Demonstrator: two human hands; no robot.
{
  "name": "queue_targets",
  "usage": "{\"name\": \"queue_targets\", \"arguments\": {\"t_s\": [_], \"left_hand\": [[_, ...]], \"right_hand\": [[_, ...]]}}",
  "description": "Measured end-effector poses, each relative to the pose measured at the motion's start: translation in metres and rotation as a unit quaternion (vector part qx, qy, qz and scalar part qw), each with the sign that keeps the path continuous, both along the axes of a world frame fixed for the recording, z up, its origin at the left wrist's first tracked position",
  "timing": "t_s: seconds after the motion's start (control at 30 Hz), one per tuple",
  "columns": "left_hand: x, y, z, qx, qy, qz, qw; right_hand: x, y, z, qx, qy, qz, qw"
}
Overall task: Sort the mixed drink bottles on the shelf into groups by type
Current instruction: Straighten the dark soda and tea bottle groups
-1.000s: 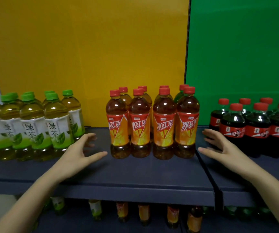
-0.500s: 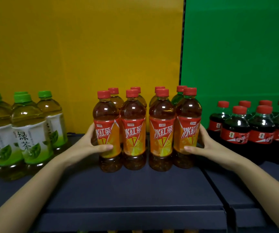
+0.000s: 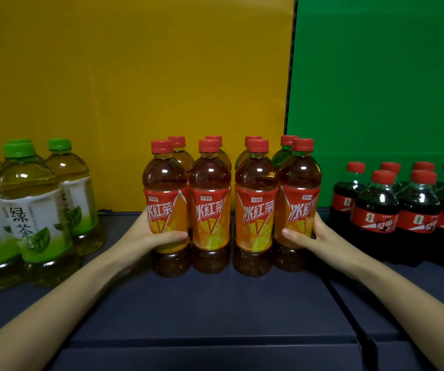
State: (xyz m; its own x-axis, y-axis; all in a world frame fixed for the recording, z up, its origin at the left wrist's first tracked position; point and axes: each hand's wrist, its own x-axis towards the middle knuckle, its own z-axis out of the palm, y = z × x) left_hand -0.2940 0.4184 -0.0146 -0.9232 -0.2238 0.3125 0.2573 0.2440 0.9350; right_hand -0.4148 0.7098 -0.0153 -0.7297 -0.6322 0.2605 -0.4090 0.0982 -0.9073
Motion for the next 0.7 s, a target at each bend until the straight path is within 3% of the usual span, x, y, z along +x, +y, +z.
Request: {"name": "queue_targets", "arguments": {"t_s": [0.33, 0.5, 0.6, 0.7], "left_hand": [[-0.004, 0.0, -0.002, -0.01, 0.004, 0.007, 1.0], [0.001, -0.005, 0.003, -0.043, -0.036, 0.001, 0.998], [0.013, -0.009, 0.009, -0.081, -0.055, 0.015, 0.995], [0.039, -0.02, 0.017, -0.157, -0.04, 0.044, 0.986]], "right_hand": [[0.002, 0.0, 0.002, 0.018, 0.027, 0.001, 0.999], [0.004, 0.006, 0.008, 0.059, 0.047, -0.024, 0.997], [0.01, 0.018, 0.013, 0.086, 0.099, -0.074, 0.989], [0.016, 0.037, 0.013, 0.107, 0.204, -0.165, 0.959]]}}
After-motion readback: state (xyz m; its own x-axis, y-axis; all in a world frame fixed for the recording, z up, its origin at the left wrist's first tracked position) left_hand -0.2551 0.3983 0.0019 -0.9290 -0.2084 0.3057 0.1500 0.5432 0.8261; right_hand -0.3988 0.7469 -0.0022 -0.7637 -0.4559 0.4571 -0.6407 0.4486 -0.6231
